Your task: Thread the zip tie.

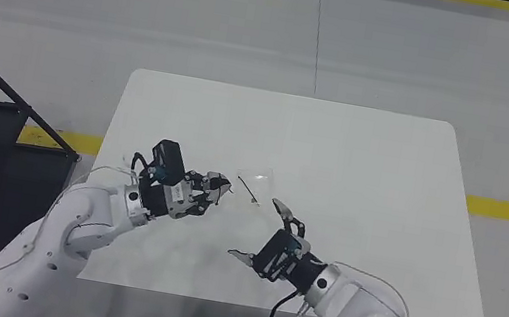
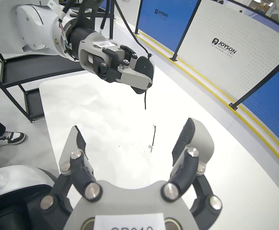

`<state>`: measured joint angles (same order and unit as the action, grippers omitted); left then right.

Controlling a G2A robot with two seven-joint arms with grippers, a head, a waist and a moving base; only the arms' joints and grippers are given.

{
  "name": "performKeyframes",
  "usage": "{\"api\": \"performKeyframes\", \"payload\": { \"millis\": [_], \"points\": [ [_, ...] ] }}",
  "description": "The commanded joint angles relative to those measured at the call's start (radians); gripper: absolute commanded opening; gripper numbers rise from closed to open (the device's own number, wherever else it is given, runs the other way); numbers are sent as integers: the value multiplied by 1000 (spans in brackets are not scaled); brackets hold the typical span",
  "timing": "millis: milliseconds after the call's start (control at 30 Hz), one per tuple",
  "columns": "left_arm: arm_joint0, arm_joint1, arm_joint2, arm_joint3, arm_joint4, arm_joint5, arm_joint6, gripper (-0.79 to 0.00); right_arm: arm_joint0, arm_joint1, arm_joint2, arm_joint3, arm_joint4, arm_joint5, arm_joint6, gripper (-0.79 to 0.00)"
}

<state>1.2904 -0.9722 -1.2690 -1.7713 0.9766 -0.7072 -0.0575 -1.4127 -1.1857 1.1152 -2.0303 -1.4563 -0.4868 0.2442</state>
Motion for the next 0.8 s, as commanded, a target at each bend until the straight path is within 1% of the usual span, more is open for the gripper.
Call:
{"api": "performKeyframes", "payload": {
  "millis": [0,133,200,267,300,333,400,500,533,567,667,767],
  "points": [
    [7,-1,2,-13,32,26,-3,-785,13,-2,-4,1,14,15,-9,0],
    [22,-4,18,-33,129,84,2,-785,-18,2,0,-39,-50,26,-89,0],
    [23,-6,33,-35,165,89,3,-785,-46,7,5,-56,-97,29,-139,0],
    [21,-8,48,-33,174,75,3,-785,-67,10,10,-64,-130,39,-179,-3],
    [18,-9,53,-31,175,69,-1,-785,-74,11,13,-65,-144,45,-197,-65],
    [14,-10,58,-30,176,60,-6,-785,-80,12,15,-65,-156,54,-210,-105],
    [9,-11,68,-25,161,38,-15,-785,-89,13,17,-62,-188,78,-211,-212],
    [-3,-12,72,-16,131,5,-33,-785,-88,12,-1,-67,-228,98,-191,-283],
    [-6,-12,72,-14,123,-1,-40,-785,-85,11,-6,-68,-239,100,-187,-336],
    [-9,-13,72,-13,116,-5,-45,-785,-83,11,-11,-68,-251,100,-183,-363],
    [-14,-13,73,-12,103,-16,-61,-785,-79,10,-26,-70,-279,118,-168,-394],
    [-16,-13,77,-10,92,-35,-86,-785,-78,9,-40,-73,-309,128,-166,-403]
  ]
}}
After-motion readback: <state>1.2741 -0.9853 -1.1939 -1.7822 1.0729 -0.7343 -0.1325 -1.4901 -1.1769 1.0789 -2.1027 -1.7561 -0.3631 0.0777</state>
